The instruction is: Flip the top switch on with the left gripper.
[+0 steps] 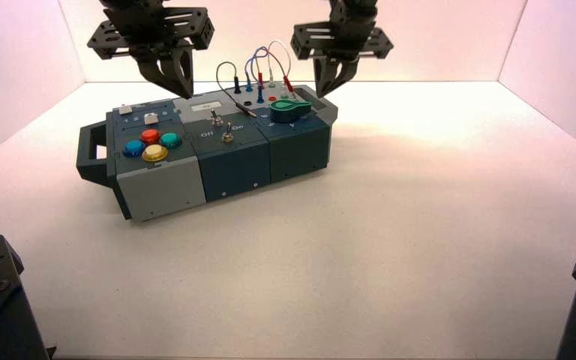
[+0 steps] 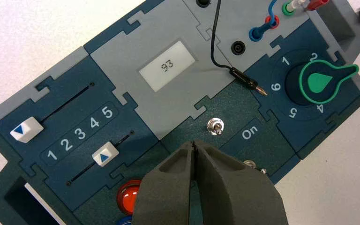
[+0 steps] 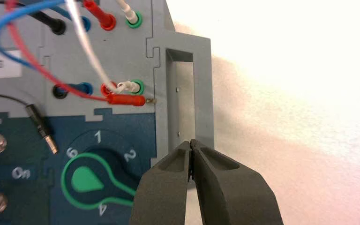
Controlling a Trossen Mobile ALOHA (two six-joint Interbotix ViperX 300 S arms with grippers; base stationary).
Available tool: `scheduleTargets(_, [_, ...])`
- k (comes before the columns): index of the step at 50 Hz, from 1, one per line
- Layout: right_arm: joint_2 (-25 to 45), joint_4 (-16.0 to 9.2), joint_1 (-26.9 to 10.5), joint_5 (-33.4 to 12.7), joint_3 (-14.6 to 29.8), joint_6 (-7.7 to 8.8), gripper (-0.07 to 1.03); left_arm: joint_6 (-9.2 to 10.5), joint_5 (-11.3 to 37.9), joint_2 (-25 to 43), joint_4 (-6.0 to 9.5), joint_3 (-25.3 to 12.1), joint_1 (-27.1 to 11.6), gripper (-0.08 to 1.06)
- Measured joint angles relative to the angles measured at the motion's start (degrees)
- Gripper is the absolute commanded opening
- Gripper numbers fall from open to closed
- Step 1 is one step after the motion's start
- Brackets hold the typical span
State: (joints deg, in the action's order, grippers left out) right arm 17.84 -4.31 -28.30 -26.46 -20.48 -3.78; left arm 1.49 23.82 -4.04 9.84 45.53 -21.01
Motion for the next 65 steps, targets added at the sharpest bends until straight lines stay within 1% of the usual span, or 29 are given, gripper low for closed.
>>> scheduleTargets(7, [2.0,-1.1,0.0,-0.1,1.5,0.00,-0.02,0.00,0.1,-1.0,-0.09,0.0,-0.1,-0.03])
scheduleTargets(18, [4.1,-1.8,-0.1,-0.4,2.8,0.09,-0.02,-0.09,0.3,-1.2,-0.09,0.0,-0.1,-0.03])
scheduleTargets(28, [5.8,-2.5,-0.1,-1.8,4.3,0.00,-0.02,0.00,0.4,-1.0,-0.09,0.0,-0.1,-0.03])
scheduleTargets(34, [6.6,-2.5,0.0,-2.7,5.4,0.00,-0.02,-0.18,0.4,0.7,0.00,0.0,-0.4,-0.03])
scheduleTargets(47, [7.1,-2.6,-0.1,-3.3,6.5,0.00,-0.02,-0.53,0.1,5.1,0.00,-0.3,-3.0,-0.03])
scheduleTargets(57, [7.2,-2.6,0.0,-3.5,6.7,0.09,-0.02,-1.05,-0.4,6.6,-0.26,-0.7,-3.0,-0.03])
scheduleTargets(65, [7.2,-2.6,0.0,-3.5,6.8,0.09,-0.02,-1.05,-0.8,7.2,-0.62,-1.3,-3.0,-0.03])
